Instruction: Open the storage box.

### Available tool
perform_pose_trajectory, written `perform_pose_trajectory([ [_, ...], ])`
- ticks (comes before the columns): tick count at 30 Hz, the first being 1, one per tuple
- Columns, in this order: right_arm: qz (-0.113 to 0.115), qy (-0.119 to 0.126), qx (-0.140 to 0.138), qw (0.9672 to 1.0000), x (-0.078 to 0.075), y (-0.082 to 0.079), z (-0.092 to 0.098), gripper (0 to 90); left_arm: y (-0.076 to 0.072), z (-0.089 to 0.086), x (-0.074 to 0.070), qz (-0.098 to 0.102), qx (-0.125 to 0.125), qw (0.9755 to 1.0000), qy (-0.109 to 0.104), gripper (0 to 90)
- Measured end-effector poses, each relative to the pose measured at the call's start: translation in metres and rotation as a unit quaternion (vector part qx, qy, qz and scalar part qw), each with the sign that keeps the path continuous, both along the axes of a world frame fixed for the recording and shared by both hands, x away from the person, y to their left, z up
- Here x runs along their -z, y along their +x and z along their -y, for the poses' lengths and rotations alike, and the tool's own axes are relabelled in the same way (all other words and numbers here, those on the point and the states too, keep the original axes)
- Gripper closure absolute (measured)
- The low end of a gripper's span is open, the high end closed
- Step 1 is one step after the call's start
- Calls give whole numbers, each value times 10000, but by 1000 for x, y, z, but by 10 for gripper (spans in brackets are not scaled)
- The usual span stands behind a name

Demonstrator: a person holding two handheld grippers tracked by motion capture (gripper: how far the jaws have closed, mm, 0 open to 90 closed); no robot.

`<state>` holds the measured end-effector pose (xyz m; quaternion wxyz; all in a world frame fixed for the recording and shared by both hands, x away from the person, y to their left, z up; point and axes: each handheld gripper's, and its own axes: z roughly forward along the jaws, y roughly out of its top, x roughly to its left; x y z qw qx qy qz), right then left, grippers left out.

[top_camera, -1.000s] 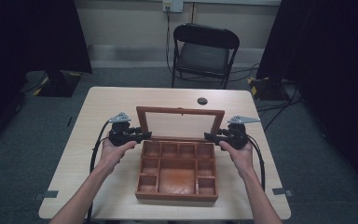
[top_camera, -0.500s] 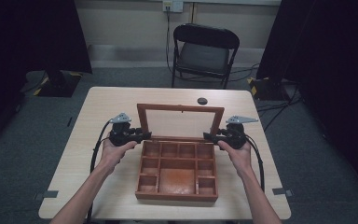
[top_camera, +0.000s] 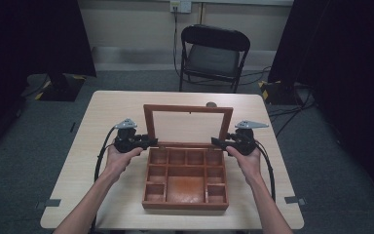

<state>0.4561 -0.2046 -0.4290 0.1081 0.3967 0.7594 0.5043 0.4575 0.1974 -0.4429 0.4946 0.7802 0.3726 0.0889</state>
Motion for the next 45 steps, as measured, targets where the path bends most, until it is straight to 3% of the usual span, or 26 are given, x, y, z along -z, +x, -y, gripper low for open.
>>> perform_pose_trajectory([
  [11,63,-149,35,9999,3,3,-1,482,7,1,-5,-41,18,9999,-120,610],
  [25,-49,-107,176,9998,12,15,0,503,20,2,5,-247,-140,9994,-202,622],
  [29,-103,-144,192,9997,15,18,1,499,23,4,8,-295,-136,9994,-129,621],
  [45,-199,-70,366,9991,24,26,-3,429,31,4,15,-490,-165,9984,-217,571],
])
